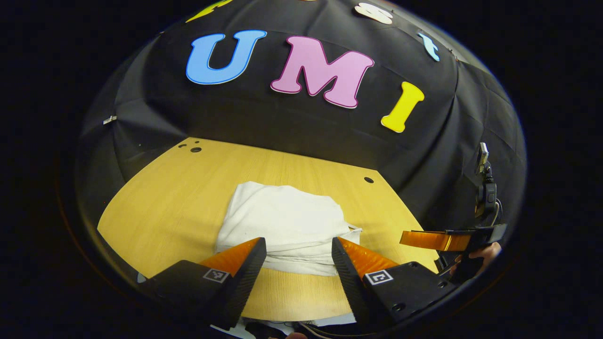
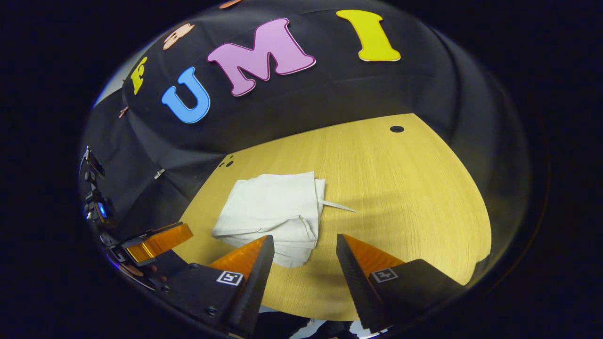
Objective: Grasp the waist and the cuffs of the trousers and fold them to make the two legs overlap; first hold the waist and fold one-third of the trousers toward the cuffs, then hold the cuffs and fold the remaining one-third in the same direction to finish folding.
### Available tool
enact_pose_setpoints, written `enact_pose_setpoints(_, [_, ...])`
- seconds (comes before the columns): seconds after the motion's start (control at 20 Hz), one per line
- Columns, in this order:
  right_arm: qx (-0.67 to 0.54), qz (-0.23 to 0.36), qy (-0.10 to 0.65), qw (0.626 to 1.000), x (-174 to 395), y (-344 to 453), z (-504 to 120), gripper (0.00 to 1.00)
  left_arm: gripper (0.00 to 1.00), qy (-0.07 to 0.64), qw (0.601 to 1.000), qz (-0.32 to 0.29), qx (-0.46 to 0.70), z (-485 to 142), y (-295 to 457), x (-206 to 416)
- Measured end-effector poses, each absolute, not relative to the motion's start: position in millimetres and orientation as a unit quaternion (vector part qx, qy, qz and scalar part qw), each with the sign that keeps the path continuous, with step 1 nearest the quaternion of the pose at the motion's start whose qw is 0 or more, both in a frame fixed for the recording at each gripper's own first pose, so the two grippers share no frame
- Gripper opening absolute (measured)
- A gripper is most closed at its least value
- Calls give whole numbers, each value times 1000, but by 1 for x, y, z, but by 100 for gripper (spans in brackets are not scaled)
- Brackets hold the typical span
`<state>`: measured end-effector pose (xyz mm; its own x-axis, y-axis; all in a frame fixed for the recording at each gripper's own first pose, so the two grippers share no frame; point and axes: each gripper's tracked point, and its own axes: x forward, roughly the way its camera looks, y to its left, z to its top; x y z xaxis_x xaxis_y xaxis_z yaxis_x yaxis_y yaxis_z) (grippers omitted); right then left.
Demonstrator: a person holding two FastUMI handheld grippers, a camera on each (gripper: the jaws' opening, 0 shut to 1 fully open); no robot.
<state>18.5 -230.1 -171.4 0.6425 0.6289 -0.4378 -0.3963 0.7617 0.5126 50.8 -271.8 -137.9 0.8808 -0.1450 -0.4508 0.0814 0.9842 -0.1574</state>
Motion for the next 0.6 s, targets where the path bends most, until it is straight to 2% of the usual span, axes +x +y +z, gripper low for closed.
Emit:
enact_pose_setpoints(0.1, [182,301,305,885,18,-234,-171,92,89,237,968,-53,-68,-140,-278,50])
enact_pose_setpoints(0.25, [172,307,308,884,14,-241,-176,92,89,242,967,-43,-61,-143,-279,46])
enact_pose_setpoints(0.6, [186,284,292,894,-1,-246,-153,93,89,244,966,-62,-64,-136,-270,31])
